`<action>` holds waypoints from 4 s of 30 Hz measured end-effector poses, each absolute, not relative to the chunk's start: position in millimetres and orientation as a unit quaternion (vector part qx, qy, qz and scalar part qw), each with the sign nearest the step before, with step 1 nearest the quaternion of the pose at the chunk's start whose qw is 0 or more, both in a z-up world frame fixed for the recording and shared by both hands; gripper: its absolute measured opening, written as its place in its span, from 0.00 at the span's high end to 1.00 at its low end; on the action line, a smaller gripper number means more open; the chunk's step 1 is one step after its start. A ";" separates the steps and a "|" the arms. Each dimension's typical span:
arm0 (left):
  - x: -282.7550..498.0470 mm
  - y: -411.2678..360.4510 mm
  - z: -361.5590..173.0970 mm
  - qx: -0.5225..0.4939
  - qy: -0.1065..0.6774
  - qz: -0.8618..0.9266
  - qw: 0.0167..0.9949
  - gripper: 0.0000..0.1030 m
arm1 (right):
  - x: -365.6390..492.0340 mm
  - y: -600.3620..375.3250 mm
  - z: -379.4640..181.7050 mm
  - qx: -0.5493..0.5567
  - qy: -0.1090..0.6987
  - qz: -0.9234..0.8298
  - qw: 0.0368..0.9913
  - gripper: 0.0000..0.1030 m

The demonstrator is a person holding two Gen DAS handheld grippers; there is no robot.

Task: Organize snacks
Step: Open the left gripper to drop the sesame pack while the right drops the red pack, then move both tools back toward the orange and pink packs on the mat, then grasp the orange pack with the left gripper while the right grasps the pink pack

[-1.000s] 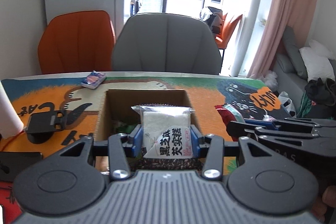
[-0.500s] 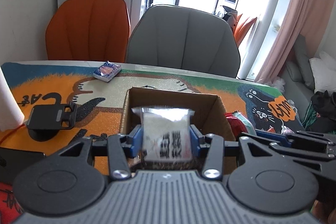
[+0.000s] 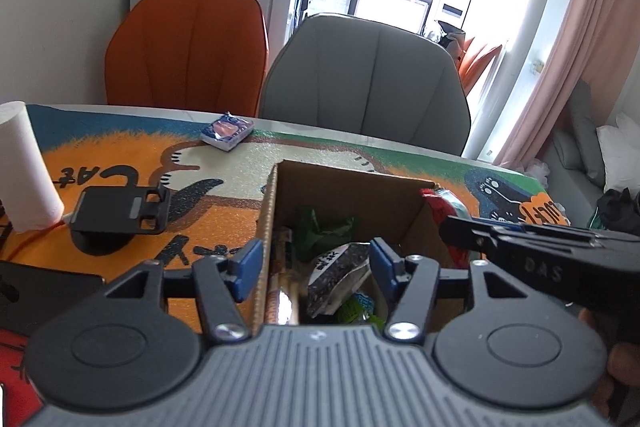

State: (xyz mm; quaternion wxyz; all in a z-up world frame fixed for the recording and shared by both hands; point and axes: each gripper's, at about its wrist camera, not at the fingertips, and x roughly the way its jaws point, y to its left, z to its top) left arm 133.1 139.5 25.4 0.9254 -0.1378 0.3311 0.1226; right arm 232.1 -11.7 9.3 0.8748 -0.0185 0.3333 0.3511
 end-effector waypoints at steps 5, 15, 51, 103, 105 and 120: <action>124.8 139.4 28.4 -0.130 0.326 0.131 0.927 0.36 | 233.9 -13.5 12.7 0.006 0.316 0.347 0.883 0.46; 116.7 128.4 26.7 -0.131 0.332 0.130 0.925 0.21 | 224.8 -42.0 16.8 0.022 0.319 0.334 0.887 0.33; 124.4 11.5 28.2 -0.103 0.326 0.014 0.940 0.00 | 203.4 -189.0 -5.4 0.015 0.343 0.259 0.903 0.00; 312.9 -86.9 -66.4 -0.060 0.372 -0.009 0.926 0.28 | 342.7 -266.4 -61.7 0.078 0.343 0.234 0.906 0.23; 315.9 -86.6 -69.0 -0.060 0.372 -0.009 0.926 0.31 | 347.8 -266.4 -66.2 0.086 0.349 0.237 0.903 0.24; 324.9 -102.1 -79.6 -0.023 0.363 -0.065 0.929 0.40 | 335.9 -268.0 -86.7 0.075 0.397 0.230 0.885 0.55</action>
